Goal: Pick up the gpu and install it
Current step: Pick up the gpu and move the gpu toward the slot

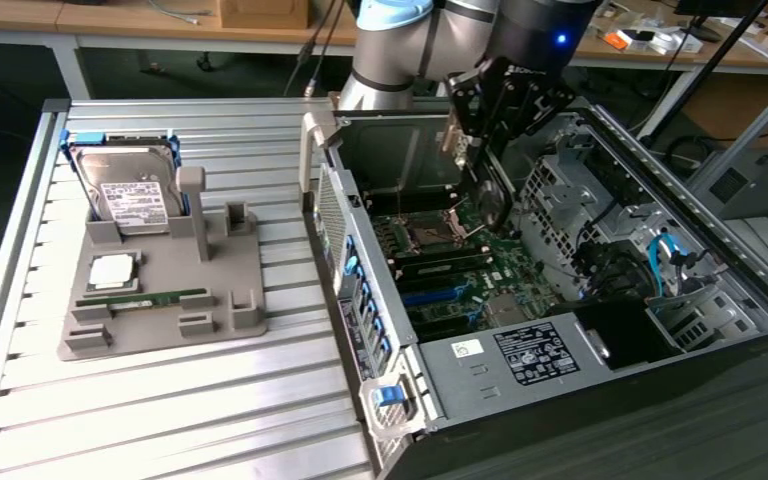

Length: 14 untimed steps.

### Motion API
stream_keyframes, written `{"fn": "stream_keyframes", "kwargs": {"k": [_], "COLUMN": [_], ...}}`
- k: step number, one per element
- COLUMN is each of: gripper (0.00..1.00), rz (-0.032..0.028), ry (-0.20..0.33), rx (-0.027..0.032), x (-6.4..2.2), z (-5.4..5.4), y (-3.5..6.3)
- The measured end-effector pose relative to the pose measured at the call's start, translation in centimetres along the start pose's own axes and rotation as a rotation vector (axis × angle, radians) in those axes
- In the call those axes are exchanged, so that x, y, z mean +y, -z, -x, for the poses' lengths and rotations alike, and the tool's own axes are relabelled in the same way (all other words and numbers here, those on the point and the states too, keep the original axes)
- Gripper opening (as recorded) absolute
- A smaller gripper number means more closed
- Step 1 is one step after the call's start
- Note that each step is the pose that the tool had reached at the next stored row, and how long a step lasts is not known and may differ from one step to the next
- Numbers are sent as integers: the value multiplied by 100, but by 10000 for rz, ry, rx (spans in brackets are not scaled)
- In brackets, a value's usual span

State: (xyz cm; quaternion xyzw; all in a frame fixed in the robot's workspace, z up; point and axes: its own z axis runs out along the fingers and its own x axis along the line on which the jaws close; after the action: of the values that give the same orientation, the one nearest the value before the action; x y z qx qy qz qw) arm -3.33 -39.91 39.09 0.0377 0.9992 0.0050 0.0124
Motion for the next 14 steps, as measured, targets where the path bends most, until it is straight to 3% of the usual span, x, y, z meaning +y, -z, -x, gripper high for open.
{"fn": "stream_keyframes", "kwargs": {"k": [14], "gripper": [27], "rz": [-57], "ry": [1], "rx": [-4], "x": [6], "z": [90], "y": [-61]}}
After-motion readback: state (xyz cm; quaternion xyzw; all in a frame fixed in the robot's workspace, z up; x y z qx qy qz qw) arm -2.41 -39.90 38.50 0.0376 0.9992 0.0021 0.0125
